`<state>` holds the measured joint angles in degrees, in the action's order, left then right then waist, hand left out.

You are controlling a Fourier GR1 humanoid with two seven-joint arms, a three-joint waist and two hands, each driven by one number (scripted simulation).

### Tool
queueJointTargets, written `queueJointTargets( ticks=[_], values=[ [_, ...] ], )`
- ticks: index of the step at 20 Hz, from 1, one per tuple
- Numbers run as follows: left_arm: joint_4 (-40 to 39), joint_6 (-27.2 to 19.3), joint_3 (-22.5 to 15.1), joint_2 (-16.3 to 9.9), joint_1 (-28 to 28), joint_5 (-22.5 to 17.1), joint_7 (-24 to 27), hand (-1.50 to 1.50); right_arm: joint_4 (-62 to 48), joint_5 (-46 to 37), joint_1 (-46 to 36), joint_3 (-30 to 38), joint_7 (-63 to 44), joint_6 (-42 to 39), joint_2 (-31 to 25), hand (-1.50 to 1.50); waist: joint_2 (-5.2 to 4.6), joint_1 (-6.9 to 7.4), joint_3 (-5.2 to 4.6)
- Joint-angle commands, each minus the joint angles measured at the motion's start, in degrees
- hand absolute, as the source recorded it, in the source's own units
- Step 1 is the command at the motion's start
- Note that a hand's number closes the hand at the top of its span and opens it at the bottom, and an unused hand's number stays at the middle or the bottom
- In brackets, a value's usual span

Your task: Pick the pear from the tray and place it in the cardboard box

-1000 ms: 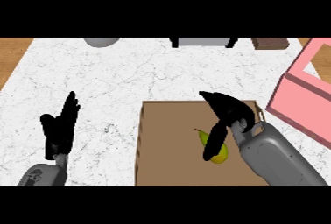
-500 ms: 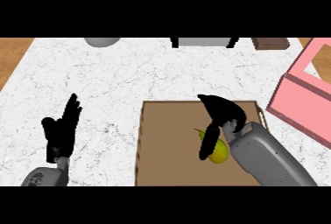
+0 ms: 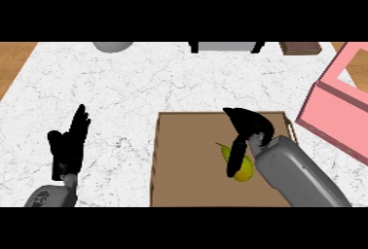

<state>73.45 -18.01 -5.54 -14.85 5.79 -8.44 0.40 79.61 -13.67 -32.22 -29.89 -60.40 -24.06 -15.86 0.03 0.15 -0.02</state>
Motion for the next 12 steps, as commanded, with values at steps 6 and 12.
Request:
queueJointTargets(
  ticks=[6, 12],
  values=[
    [2.59, -1.14, -0.51, 2.3, 0.26, 1.9, -2.91, 0.0, -2.75, -5.0, 1.6, -0.41, -4.91, -2.22, 3.78, -1.5, 0.06, 0.0, 0.02],
    [-2.82, 2.57, 3.19, 1.25, 0.61, 1.31, 1.75, 0.0, -4.48, -7.9, 3.65, 2.24, -1.92, -2.77, 4.39, -1.5, -0.04, -0.15, -0.01]
  ],
)
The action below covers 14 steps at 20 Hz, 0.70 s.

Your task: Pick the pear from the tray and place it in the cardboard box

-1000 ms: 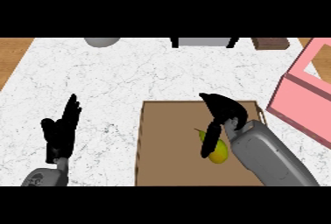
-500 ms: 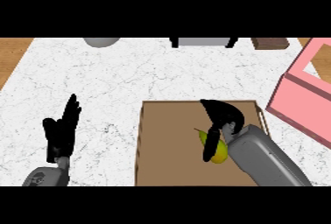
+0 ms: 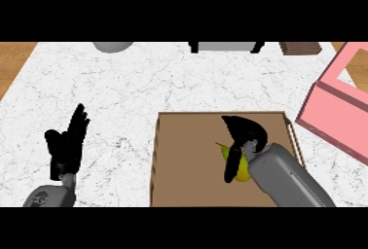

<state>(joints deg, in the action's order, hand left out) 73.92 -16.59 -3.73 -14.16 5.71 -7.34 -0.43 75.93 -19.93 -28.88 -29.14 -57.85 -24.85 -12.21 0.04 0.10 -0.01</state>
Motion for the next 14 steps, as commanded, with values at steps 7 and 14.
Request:
queueJointTargets(
  ticks=[7, 14],
  values=[
    [0.66, 4.07, 3.13, -0.89, -1.75, 0.04, 1.74, 0.0, -8.8, -5.87, -2.41, 4.34, 1.73, -2.49, 3.89, -1.5, -0.08, 0.25, 0.0],
    [-5.81, 3.4, 4.71, 1.79, 1.84, 2.04, 4.13, 0.0, -4.14, -12.45, 2.47, 2.96, 10.31, -0.41, 4.45, 1.5, -0.1, -0.1, -0.01]
  ],
)
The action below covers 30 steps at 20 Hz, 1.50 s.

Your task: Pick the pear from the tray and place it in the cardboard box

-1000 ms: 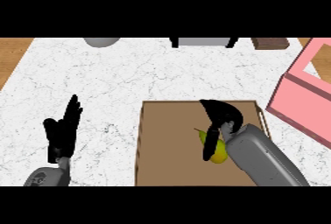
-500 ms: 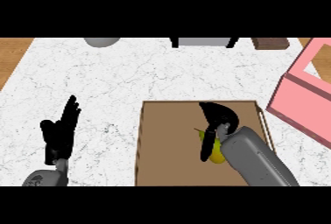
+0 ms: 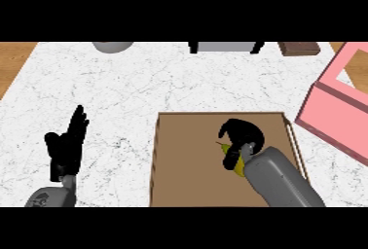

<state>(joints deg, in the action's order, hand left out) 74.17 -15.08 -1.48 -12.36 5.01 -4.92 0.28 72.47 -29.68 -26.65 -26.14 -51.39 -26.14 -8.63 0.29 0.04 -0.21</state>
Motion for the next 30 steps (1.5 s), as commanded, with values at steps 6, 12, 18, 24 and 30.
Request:
queueJointTargets(
  ticks=[6, 12, 18, 24, 30],
  values=[
    [-3.58, 3.69, 3.58, -0.71, 1.16, -0.27, 1.54, 0.0, -6.18, -9.18, -1.2, 2.1, 11.04, 3.51, 0.3, 1.5, -0.34, 0.14, 0.21],
    [1.19, -0.75, 0.57, 2.69, -1.36, 2.27, -0.12, 0.0, 21.14, -16.39, 19.36, -5.37, 7.8, 12.12, -7.57, 1.5, 0.21, -1.81, 0.19],
    [4.79, 0.7, 0.96, 0.42, -1.7, 2.27, -3.98, 0.0, 32.47, -24.29, 32.62, -7.45, 12.64, 21.91, -16.43, 1.5, -0.03, -0.76, 0.24],
    [2.12, 1.34, 2.14, 1.1, -0.4, 1.78, -2.67, 0.0, 51.57, -26.65, 36.08, -5.61, 9.03, 18.6, -20.77, 1.5, -0.05, -0.88, 0.18],
    [1.43, 2.55, 3.18, 0.45, 1.0, 1.02, -2.78, 0.0, 71.04, -27.73, 36.5, -3.13, 1.24, 13.28, -20.19, 1.5, -0.04, -1.17, 0.14]
  ],
)
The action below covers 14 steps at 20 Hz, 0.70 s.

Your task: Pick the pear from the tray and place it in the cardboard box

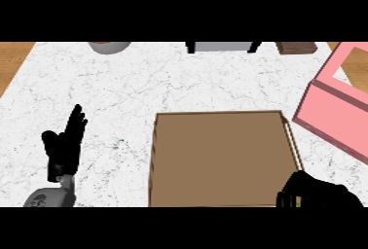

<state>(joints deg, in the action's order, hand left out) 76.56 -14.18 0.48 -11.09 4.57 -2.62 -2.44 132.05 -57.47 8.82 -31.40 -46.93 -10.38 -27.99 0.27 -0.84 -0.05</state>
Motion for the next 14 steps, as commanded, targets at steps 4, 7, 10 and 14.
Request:
queueJointTargets(
  ticks=[4, 7, 10, 14],
  values=[
    [-3.69, 0.61, 0.57, 1.31, 0.92, -0.07, 3.43, 0.0, 15.49, 1.45, -2.94, 6.15, -6.88, -6.86, -0.14, 1.5, -0.18, -0.11, -0.05],
    [2.3, 0.18, 0.09, -0.07, -0.98, 0.1, -1.85, 0.0, 16.32, 4.84, -3.82, 13.96, -6.72, -8.14, -2.16, 1.5, 0.03, 0.14, 0.04],
    [0.81, 1.44, 0.87, -0.63, -0.22, -0.21, 0.09, 0.0, 13.52, 9.9, -9.88, 22.03, -5.78, -13.87, -3.0, 1.5, -0.17, 0.51, 0.01],
    [1.14, 0.25, -0.09, 0.91, -1.23, 0.79, 0.31, 0.0, 9.98, 12.28, -11.81, 31.24, 0.21, -12.87, -3.56, 1.5, -0.09, 0.27, 0.07]
  ],
)
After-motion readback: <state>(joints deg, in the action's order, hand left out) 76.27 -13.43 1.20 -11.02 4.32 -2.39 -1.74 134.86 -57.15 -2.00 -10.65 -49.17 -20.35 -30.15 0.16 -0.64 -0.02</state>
